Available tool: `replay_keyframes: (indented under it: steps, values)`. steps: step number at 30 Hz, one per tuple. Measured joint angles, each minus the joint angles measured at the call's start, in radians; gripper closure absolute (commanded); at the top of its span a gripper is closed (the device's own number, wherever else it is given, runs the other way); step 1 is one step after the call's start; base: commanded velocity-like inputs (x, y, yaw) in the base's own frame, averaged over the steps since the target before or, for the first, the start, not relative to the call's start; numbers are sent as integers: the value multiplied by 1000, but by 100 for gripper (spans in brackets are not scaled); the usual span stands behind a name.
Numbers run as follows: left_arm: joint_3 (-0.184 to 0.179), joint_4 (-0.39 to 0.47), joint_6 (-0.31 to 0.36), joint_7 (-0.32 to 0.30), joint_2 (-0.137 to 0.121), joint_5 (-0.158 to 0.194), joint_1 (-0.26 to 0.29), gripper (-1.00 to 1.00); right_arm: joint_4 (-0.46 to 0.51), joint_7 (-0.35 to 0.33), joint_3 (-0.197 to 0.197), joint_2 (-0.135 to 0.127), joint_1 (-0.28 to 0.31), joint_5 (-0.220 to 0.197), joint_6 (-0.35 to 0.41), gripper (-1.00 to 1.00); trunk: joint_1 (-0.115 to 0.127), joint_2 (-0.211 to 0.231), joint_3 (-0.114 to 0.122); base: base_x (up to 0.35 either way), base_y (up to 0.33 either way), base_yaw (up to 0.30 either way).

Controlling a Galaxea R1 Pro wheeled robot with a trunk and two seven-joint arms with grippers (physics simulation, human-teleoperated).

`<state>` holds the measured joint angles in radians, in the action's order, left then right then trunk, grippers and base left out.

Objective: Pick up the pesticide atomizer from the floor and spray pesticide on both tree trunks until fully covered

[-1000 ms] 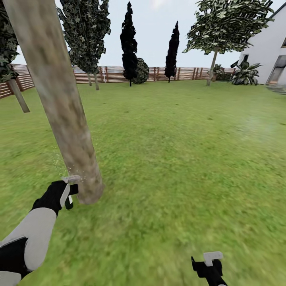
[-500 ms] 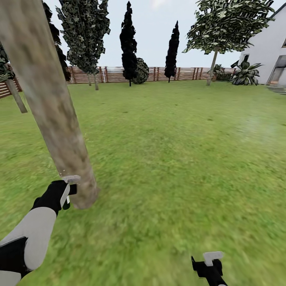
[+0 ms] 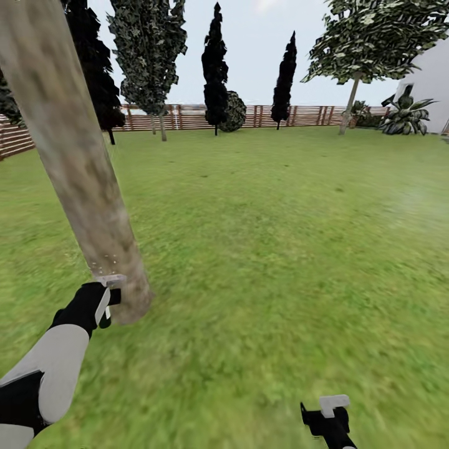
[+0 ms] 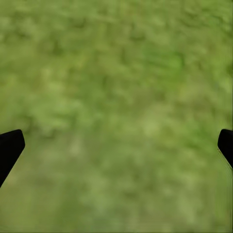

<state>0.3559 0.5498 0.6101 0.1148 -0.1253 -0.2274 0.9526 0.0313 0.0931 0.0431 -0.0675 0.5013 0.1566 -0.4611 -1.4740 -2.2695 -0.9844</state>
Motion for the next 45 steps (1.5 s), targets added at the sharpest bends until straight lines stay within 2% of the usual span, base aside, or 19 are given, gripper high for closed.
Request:
replay_keyframes:
  steps: [6, 12, 17, 18, 19, 21, 22, 23, 24, 27, 29, 30, 32, 35, 37, 39, 41, 43, 45]
  values:
    - [0, 0, 0, 0, 0, 0, -3, 100, 1, 0, 0, 0, 0, 0, 0, -100, 0, 0, 0, 218, -196, 88]
    - [-1, 0, 0, 0, -2, -2, -5, 100, 2, 0, 0, 0, 0, 0, 0, -100, 0, 0, 0, -36, -265, 1]
    - [-1, 0, 0, 2, -26, -9, -6, 100, 3, 0, 0, 0, 0, 0, 0, -100, 0, 0, 0, 23, -266, 160]
    - [-1, 0, 1, 1, -51, -13, -7, 100, 3, 0, 0, 0, 0, 0, 0, -100, 0, 0, 0, 207, -210, 273]
    - [-2, -2, 1, 1, -64, -8, -7, 100, 3, 0, 0, 0, 0, 0, 0, -100, 0, 0, 0, 228, -195, 275]
    - [1, -9, -1, 1, -56, 5, -7, 100, 3, 0, 0, 0, 0, 0, 0, -100, 0, 0, 0, 243, -183, 211]
    - [1, -12, -2, 2, -39, 10, -6, 100, 3, 0, 0, 0, 0, 0, 0, -100, 0, 0, 0, 272, -164, 42]
    - [1, -12, -2, 4, -8, 10, -5, 100, 3, 0, 0, 0, 0, 0, 0, -100, 0, 0, 0, 279, -151, 14]
    - [2, -11, -2, 4, 3, 5, -3, 100, 3, 0, 0, 0, 0, 0, 0, -100, 0, 0, 0, 281, -145, 7]
    - [0, -5, -1, 3, 3, -2, -1, 100, 3, 0, 0, 0, 0, 0, 0, -100, 0, 0, 0, 212, -185, 2]
    - [1, -3, 1, 1, -17, -10, -4, 100, 2, 0, 0, 0, 0, 0, 0, -100, 0, 0, 0, 37, -261, 38]
    - [1, -4, 1, -1, -39, -12, -6, 100, 2, 0, 0, 0, 0, 0, 0, -100, 0, 0, 0, 9, -272, 190]
    - [0, -6, 1, -1, -62, -2, -7, 100, 2, 0, 0, 0, 0, 0, 0, -100, 0, 0, 0, 47, -273, 254]
    - [3, -15, -3, 1, -48, 6, -7, 100, 2, 0, 0, 0, 0, 0, 0, -100, 0, 0, 0, 173, -238, 275]
    - [3, -15, -5, 2, -19, 10, -7, 100, 2, 0, 0, 0, 0, 0, 0, -100, 0, 0, 0, 236, -191, 278]
    - [0, -9, -4, 3, -10, 0, -7, 100, 2, 0, 0, 0, 0, 0, 0, -100, 0, 0, 0, 262, -174, 273]
    - [2, -12, -2, 1, -23, -7, -7, 100, 2, 0, 0, 0, 0, 0, 0, -100, 0, 0, 0, 271, -169, 139]
    - [3, -16, -3, 0, -55, -12, -10, 100, 2, 0, 0, 0, 0, 0, 0, -100, 0, 0, 0, 259, -176, 27]
    - [3, -17, -11, 2, -59, 3, -34, 100, 2, 0, 0, 0, 0, 0, 0, -100, 0, 0, 0, 125, -238, 5]
